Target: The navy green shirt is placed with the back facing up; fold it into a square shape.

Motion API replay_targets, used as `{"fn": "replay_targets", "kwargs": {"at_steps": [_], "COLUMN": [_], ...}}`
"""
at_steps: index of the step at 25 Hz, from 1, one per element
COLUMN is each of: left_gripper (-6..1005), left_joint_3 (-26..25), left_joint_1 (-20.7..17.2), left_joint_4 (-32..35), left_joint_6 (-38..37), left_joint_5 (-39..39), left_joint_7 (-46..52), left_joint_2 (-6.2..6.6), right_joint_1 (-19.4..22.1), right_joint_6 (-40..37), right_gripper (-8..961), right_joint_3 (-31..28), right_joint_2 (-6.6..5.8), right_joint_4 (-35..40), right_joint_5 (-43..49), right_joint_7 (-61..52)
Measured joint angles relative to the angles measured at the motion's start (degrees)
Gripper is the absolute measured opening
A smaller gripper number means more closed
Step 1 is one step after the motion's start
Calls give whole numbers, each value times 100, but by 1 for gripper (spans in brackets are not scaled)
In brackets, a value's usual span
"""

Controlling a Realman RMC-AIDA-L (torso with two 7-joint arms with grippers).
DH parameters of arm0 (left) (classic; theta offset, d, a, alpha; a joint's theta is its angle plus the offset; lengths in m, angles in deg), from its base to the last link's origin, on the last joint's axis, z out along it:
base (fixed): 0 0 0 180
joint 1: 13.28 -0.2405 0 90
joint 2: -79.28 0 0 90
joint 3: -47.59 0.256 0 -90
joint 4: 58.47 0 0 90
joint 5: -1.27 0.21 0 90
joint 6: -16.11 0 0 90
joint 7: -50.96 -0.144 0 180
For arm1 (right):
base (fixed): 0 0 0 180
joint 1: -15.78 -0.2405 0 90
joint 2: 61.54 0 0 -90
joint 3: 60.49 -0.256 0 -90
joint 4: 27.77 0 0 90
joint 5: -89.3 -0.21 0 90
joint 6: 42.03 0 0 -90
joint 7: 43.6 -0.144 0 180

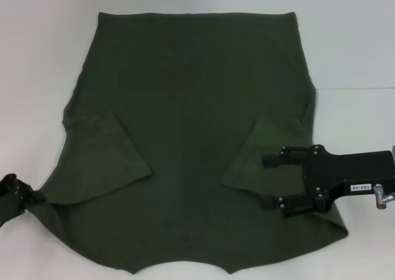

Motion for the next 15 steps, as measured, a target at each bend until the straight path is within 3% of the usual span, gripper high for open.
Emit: {"fn": "replay_targets", "kwargs": {"at_steps": [6, 10, 12, 15], "left_gripper": [16, 5, 2, 2], "left_joint_3": [-32, -36, -37, -35], "left_joint_1": [0, 0, 2, 27], "left_joint_4": [-3, 1, 0, -12], "left_joint_6": [-7, -6, 13, 82], "left_joint_5": [0, -19, -44, -57], "left_joint_7": [36, 63, 42, 5], "left_joint_2": [4, 8, 9, 9], "right_joint_1": [0, -39, -84, -179], "right_joint_6": [63, 175, 330, 479], "right_gripper": [924, 924, 924, 924], "right_joint_3": [-101, -437, -502, -484], "right_joint_2": [22, 20, -42, -230], "right_joint_4": [0, 65, 143, 214], "right_joint_5": [-10, -15, -7, 127], "right_joint_7": [-169, -938, -1717, -3068]}}
